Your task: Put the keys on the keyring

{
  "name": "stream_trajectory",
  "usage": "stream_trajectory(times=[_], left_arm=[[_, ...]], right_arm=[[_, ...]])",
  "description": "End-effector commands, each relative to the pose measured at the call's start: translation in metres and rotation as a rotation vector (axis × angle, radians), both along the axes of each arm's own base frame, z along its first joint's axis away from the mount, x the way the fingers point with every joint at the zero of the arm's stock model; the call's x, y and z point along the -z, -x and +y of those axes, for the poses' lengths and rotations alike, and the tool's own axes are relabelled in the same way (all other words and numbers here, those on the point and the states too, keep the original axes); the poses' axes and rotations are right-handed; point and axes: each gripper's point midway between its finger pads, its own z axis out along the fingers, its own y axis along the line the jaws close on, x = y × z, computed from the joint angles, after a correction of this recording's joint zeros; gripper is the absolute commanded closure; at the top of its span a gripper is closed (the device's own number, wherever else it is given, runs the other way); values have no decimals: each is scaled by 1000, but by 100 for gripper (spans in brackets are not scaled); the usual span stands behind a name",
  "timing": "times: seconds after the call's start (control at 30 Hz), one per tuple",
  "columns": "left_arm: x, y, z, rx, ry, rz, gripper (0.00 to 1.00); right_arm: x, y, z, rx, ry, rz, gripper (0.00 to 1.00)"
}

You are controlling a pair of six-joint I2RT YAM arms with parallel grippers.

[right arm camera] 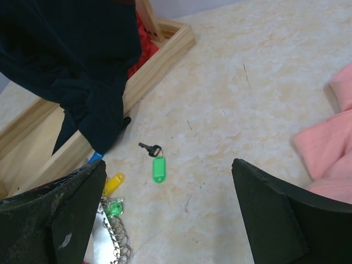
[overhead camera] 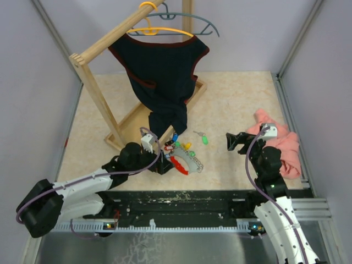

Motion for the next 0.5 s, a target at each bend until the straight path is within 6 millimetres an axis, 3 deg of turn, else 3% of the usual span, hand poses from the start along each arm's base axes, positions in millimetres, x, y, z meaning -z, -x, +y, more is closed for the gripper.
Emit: stream_trajectory(times=[0.0,0.23,0.47], left_arm=[[8,-9,1,-61,-47,53,0],[27,-45,30,-270,-200,-3,0],[50,-73,47,-391,-311,7,1]], right_arm=[[-12,-1,4,-19,-3,-53,3],[-12,-1,5,-26,-10,-56,3],[-13,0,7,-37,-13,-59,3]])
